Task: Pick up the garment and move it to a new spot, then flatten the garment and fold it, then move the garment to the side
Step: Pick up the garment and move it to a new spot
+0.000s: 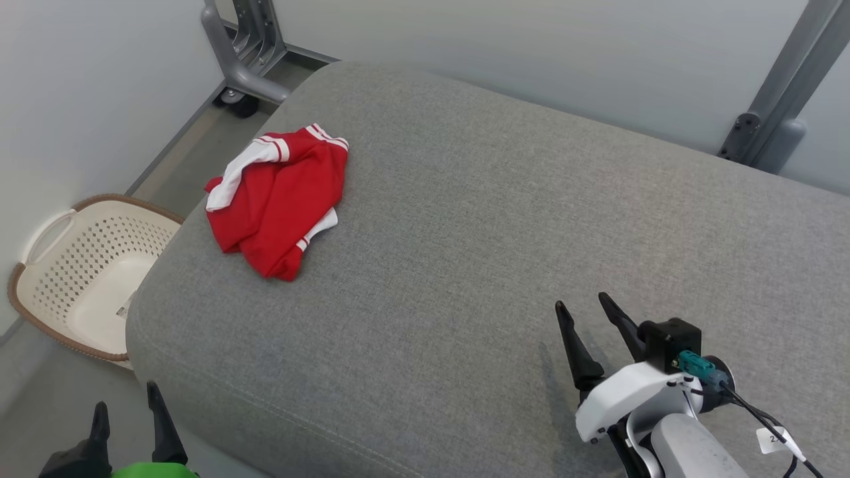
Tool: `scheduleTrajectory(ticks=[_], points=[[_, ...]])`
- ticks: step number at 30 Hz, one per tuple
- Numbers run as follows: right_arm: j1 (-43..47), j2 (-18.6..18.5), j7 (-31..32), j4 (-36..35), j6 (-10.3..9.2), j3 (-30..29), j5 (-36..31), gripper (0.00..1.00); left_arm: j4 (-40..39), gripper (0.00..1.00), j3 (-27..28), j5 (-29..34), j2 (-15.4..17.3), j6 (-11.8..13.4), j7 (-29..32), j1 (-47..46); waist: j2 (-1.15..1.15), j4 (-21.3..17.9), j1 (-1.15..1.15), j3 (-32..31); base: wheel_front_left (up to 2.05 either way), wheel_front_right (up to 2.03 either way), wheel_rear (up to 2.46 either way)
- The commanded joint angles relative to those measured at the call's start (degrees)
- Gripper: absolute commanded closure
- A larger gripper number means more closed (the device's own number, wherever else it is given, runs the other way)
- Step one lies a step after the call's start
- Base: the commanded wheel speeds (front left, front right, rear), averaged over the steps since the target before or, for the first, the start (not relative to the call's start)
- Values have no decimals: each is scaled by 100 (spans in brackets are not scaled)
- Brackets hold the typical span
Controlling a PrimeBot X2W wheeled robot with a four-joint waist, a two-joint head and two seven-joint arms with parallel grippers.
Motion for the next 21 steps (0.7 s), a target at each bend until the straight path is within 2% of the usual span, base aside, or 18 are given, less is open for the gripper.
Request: scheduleTrajectory(ticks=[1,8,14,21], points=[[-68,-29,-18,2,-8,-4,-52,0,73,0,4,-89,14,-73,-1,-34,0,47,0,113,0,0,0],[51,-29,-17,-179,-8,-287,-273,0,705,0,86,-179,14,-411,0,-561,0,-52,0,260,0,0,0],[-151,-32,-17,-394,-8,-339,-584,0,1419,0,397,-150,22,-753,-1,-1329,0,-556,0,680,0,0,0],[-466,-30,-18,-622,-9,-306,-837,0,2215,0,643,-165,363,-929,0,-2351,0,-1118,0,1235,0,0,0]])
